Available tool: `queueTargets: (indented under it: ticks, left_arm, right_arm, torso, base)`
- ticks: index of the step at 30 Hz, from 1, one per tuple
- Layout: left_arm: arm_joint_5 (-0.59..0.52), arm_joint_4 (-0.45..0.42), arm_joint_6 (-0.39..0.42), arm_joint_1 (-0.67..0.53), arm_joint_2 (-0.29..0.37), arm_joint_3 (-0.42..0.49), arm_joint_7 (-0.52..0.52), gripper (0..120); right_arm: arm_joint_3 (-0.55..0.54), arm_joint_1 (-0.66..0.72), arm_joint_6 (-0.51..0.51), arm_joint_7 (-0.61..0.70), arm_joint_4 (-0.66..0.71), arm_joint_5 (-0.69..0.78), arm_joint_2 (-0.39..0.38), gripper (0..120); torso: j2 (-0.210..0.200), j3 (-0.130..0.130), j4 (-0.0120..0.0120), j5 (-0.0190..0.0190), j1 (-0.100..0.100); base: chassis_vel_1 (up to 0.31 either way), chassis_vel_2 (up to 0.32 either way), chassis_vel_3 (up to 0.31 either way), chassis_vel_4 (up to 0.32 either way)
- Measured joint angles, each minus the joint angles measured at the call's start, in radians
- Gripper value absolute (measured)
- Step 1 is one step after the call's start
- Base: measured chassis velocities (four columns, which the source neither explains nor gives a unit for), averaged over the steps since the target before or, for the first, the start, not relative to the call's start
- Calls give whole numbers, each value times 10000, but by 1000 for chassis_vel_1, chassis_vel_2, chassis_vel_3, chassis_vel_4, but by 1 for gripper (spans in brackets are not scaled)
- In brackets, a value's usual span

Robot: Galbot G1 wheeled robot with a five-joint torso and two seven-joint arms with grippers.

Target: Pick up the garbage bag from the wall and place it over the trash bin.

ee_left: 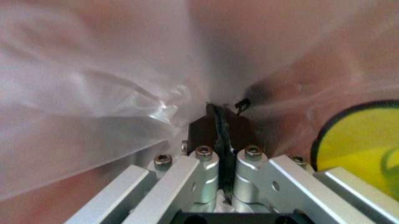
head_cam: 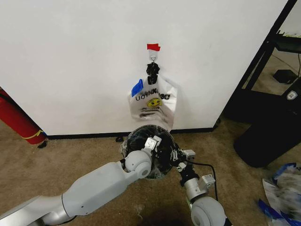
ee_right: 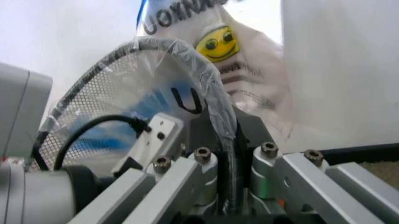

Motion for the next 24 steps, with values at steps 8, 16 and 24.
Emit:
queueTargets:
  ticks: [8,16,24]
  left_arm:
    - [-165,-602,-48,208,387,-141,7,0]
    - [-752,-1885,-9,269,1281,-435,44,0]
    - [-305,-1527,-1051,543,1097,-565,28,0]
  right_arm:
    - [54,22,-47,66,-24,171,-2,1]
    - [141,85,-50,113,-123,221,-89,1]
    - [81,87,-62,120,-79,244,-25,1]
  torso:
    - [0,0,0,-2,0]
    - [0,0,1,-1,0]
    - [0,0,1,-2,0]
  base:
    - [0,0,0,0]
    - [0,0,0,0]
    - [0,0,0,0]
